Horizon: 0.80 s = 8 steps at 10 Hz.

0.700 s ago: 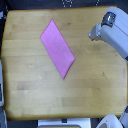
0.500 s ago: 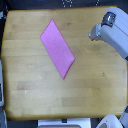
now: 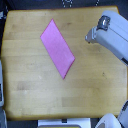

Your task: Folding a cloth

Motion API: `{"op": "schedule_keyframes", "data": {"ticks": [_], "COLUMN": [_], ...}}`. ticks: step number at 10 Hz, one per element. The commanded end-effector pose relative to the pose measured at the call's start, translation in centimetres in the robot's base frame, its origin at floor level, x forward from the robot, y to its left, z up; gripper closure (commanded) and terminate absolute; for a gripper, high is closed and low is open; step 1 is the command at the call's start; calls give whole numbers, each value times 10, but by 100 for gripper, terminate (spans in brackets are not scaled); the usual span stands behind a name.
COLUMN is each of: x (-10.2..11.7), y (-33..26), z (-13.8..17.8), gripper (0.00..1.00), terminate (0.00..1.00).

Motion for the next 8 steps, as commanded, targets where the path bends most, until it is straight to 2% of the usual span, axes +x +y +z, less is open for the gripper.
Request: {"op": "schedule_keyframes", "data": {"ticks": [1, 5, 8], "x": [-48, -77, -93], "y": [96, 160, 177], "z": [-42, -63, -86], "gripper": [0, 0, 0], "terminate": [0, 0, 0]}}
